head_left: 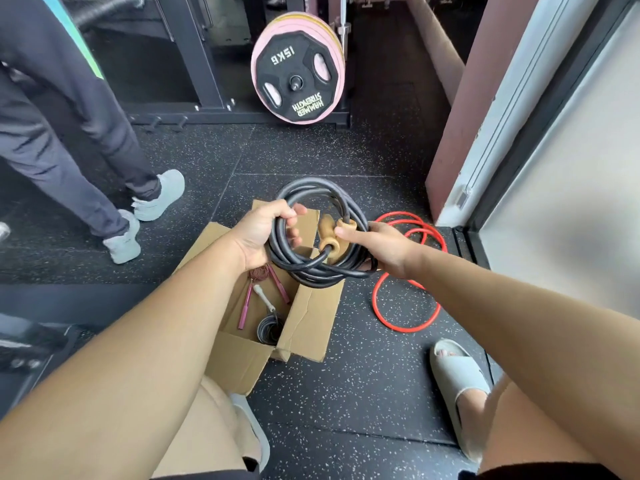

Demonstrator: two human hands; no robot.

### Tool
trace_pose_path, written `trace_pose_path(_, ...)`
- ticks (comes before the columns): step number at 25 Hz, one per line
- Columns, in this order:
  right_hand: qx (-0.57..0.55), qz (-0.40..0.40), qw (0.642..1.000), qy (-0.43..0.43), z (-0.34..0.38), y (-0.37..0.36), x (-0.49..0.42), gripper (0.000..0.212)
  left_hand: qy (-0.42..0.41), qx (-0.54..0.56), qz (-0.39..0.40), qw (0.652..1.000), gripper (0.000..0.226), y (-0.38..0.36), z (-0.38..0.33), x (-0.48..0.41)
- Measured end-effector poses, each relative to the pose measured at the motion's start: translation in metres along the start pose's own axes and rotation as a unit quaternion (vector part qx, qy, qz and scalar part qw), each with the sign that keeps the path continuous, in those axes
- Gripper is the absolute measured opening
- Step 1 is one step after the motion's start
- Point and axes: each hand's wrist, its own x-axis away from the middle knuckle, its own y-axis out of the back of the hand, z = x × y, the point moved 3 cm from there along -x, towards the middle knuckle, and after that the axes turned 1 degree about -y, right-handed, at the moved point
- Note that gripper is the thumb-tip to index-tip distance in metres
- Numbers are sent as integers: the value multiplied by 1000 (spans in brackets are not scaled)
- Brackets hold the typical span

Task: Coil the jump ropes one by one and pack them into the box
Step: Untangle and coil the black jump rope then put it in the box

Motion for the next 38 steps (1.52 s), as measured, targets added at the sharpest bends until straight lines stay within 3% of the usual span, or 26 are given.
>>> trace_pose_path(2, 48, -12, 999, 1, -8, -15, -10, 27, -1, -4, -65, 998, 22, 20, 9, -1)
trace_pose_path(4, 99, -24, 995, 8, -10, -28, -21, 24, -10, -29, -131, 991, 17, 42, 19, -2)
trace_pose_path(7, 167, -31, 985, 18, -17, -47, -48, 53, 4, -134, -189, 973, 8, 78, 32, -1)
trace_pose_path(10, 223, -2, 975, 3, -35, -70, -83, 65, 78, -229, -180, 953, 5, 120, 44, -1)
trace_pose_path(14, 262, 11, 965, 8, -59, -95, -129, 78, 130, -162, -154, 966, 15, 169, 66, -19)
trace_pose_path(19, 351, 53, 935, 17, -78, -115, -189, 66, 180, -84, -196, 960, 13, 217, 119, -58)
trace_pose_path(22, 373, 90, 923, -2, -100, -128, -227, 74, 200, -59, -229, 951, 16, 240, 149, -80)
trace_pose_path(26, 414, 138, 898, -59, -152, -141, -267, 71, 244, -62, -262, 932, 17, 268, 199, -97)
trace_pose_path(28, 432, 169, 882, -79, -174, -145, -272, 78, 283, -131, -263, 913, 28, 275, 223, -103)
trace_pose_path(30, 472, 202, 854, -81, -189, -149, -275, 77, 342, -292, -216, 866, 46, 277, 238, -109)
trace_pose_path(33, 565, 209, 795, -68, -199, -152, -282, 76, 379, -559, -131, 725, 78, 274, 239, -118)
trace_pose_path(36, 733, 202, 647, -49, -221, -158, -280, 75, 362, -687, -136, 615, 101, 273, 244, -118)
trace_pose_path(38, 773, 197, 600, -55, -237, -164, -276, 75, 366, -715, -143, 579, 114, 275, 250, -115)
